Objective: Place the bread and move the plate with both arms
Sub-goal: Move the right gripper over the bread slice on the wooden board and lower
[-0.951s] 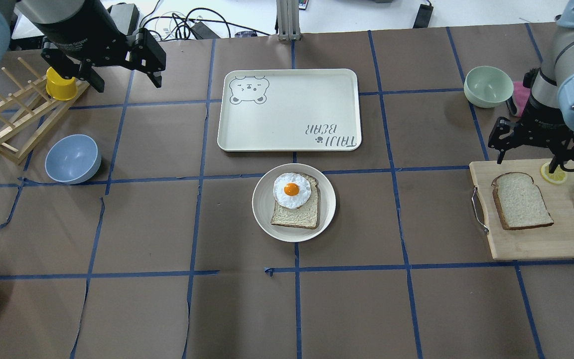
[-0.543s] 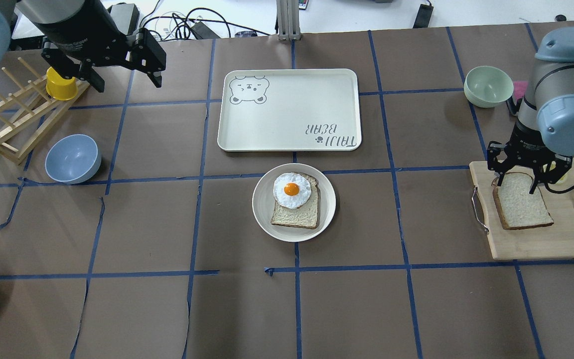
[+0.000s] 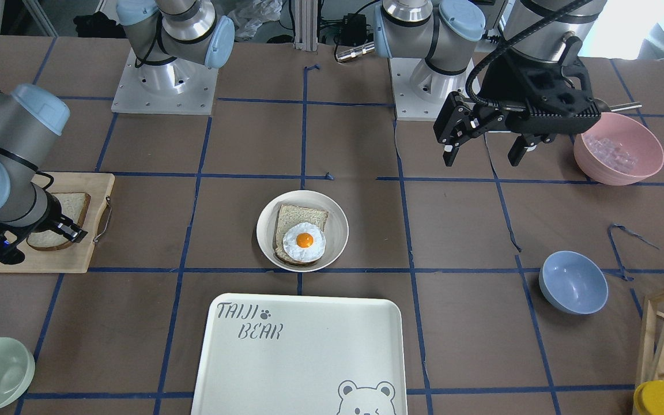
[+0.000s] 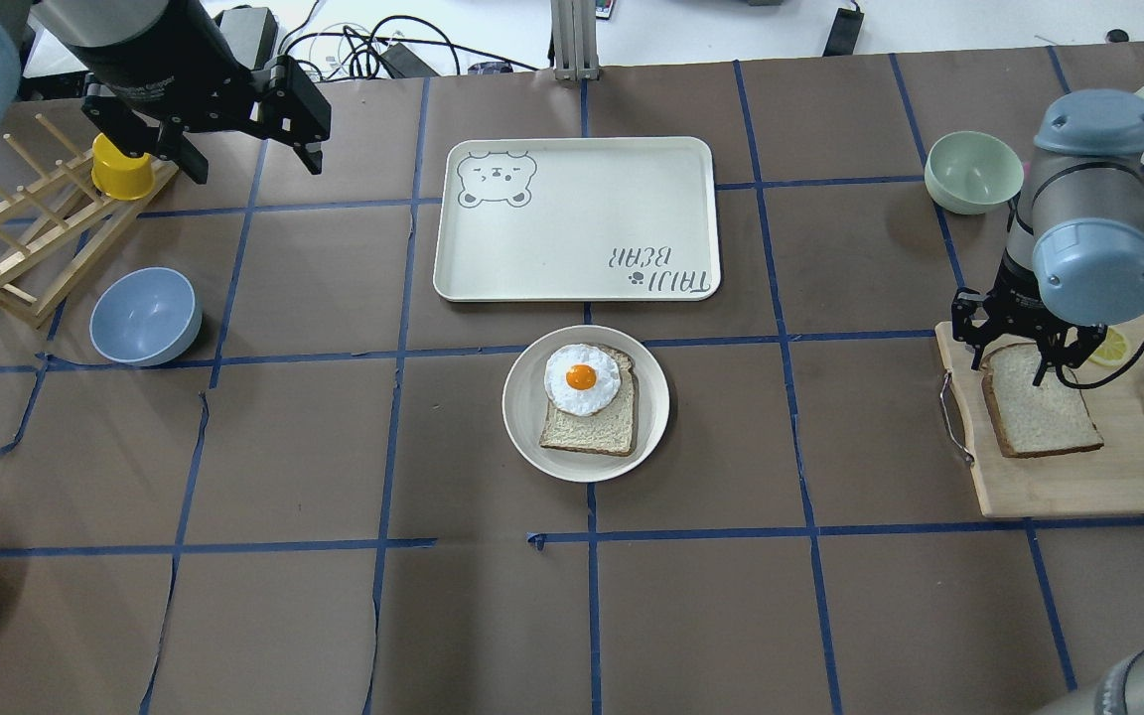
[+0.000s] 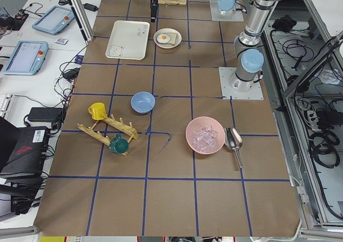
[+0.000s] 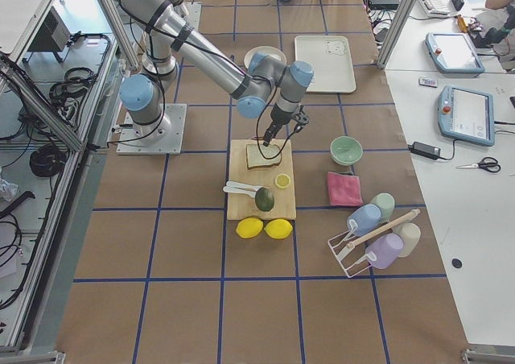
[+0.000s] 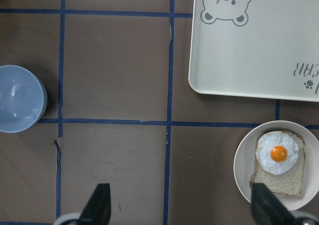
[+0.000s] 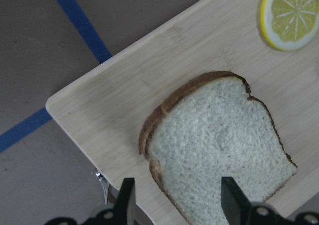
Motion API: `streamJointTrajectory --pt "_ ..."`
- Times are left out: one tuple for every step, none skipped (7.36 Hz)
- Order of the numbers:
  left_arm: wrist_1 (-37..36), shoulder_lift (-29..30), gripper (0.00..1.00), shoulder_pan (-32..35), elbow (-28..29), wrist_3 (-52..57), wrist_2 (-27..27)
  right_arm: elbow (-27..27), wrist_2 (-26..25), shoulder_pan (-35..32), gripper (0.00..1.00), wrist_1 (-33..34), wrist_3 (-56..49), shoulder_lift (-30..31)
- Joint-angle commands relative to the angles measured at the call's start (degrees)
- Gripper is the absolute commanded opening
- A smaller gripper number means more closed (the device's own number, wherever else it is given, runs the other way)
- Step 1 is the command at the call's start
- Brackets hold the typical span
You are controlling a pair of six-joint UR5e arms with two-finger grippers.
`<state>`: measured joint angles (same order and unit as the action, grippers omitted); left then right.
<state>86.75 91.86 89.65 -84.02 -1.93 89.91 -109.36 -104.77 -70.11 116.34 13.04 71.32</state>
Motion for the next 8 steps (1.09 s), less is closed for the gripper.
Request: streamJointTrajectory --pt "0.0 -0.01 1.0 0.0 0.0 0.0 0.0 -0.06 0.1 -0.03 0.66 2.39 0.06 -1.61" --pt "0.0 -0.01 1.0 0.0 0.0 0.0 0.0 -0.06 -0.17 -0.03 0.64 3.8 0.05 -2.14" --pt "0.0 -0.01 1.0 0.0 0.0 0.0 0.0 -0.06 -0.26 0.06 0.62 3.98 0.14 -2.5" --pt "0.0 -0.01 1.0 0.0 0.0 0.0 0.0 0.03 -0.08 0.06 0.62 3.99 0.14 -2.5" --pt "0.0 -0.01 1.0 0.0 0.0 0.0 0.0 0.03 -0.08 0.06 0.62 3.99 0.14 -2.5" --pt "0.0 -0.01 1.0 0.0 0.0 0.0 -0.09 -0.06 0.01 -0.03 0.59 3.99 0.14 -2.5" --pt "0.0 -0.01 1.0 0.0 0.0 0.0 0.0 0.03 0.36 -0.03 0.4 3.99 0.14 -2.5" --pt "0.0 -0.01 1.0 0.0 0.0 0.0 0.0 0.03 0.27 -0.03 0.3 3.99 -0.03 -2.5"
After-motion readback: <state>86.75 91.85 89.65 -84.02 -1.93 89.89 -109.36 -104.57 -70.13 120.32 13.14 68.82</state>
